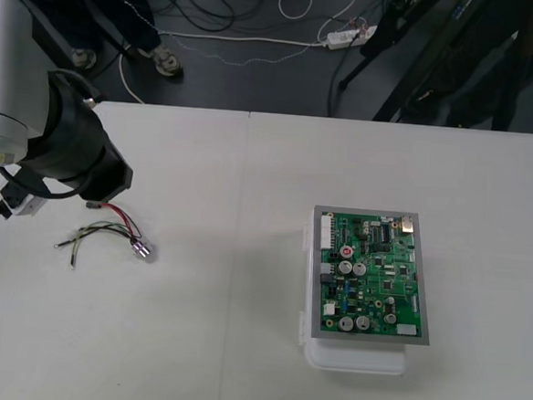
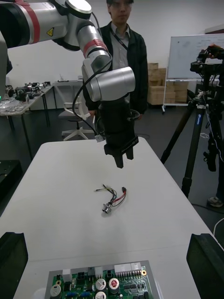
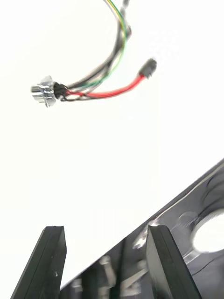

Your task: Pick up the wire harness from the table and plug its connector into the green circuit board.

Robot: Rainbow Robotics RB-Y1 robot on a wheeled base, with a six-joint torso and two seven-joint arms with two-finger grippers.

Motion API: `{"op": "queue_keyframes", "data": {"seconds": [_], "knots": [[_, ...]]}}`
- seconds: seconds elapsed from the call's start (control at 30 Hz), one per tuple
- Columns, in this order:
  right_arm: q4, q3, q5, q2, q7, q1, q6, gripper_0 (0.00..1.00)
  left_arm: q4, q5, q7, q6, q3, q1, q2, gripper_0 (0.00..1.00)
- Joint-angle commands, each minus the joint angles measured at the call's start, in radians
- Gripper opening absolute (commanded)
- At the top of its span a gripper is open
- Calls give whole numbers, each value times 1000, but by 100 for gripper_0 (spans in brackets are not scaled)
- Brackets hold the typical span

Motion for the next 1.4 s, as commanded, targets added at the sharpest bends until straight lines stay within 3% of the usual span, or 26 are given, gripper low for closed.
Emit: {"op": "queue_keyframes", "data": {"seconds": [0.03, 0.3, 0.63, 1.2, 1.4], "knots": [[-5, -33, -21, 13, 26, 16, -4, 100, -1, -53, -233, 38, -15, -37, -46, 50], [2, -30, -22, 20, 35, 16, -4, 100, -1, -150, -411, 44, -78, -29, -74, 50], [53, -47, 10, 71, 43, 16, -4, 100, 33, -343, -590, 73, -76, 92, -100, 50], [54, -67, -21, 60, -6, 63, -4, 100, 141, -443, -854, 87, -78, 235, -192, 50], [54, -64, -34, 22, -23, 71, -4, 100, 173, -426, -873, 91, -78, 279, -233, 56]]}}
